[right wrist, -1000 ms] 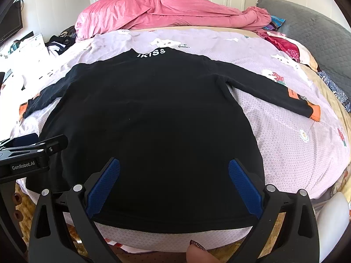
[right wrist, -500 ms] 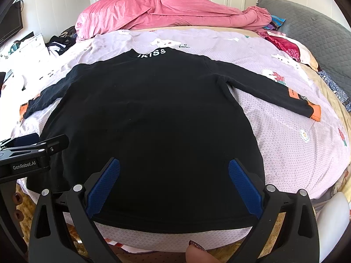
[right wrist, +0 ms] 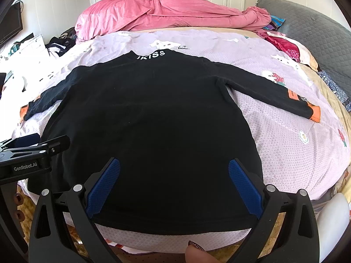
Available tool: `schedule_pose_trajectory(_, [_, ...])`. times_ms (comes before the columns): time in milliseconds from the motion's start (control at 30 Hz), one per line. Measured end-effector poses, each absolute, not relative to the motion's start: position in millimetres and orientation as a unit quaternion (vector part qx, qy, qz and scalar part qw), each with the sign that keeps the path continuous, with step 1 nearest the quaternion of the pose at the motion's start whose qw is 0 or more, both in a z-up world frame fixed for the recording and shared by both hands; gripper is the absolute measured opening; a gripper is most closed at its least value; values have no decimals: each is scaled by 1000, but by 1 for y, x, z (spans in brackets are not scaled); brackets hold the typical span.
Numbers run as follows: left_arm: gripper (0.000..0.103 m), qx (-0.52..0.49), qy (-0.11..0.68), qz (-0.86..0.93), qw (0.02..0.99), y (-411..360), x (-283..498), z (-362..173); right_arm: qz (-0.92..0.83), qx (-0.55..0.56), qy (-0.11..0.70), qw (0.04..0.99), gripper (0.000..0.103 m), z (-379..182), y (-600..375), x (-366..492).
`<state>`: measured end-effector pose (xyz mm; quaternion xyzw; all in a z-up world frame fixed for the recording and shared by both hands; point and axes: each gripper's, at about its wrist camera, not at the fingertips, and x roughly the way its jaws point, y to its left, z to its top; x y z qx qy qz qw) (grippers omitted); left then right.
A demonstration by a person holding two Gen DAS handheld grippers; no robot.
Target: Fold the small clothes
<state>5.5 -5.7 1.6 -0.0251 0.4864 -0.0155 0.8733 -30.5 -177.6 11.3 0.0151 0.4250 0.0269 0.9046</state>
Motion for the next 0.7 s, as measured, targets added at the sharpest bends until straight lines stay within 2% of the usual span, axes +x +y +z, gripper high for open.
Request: schedule_pose_trajectory(700, [95, -24, 483, -22, 875, -16, 25, 4, 19, 30, 424, 905, 99, 12, -187, -19])
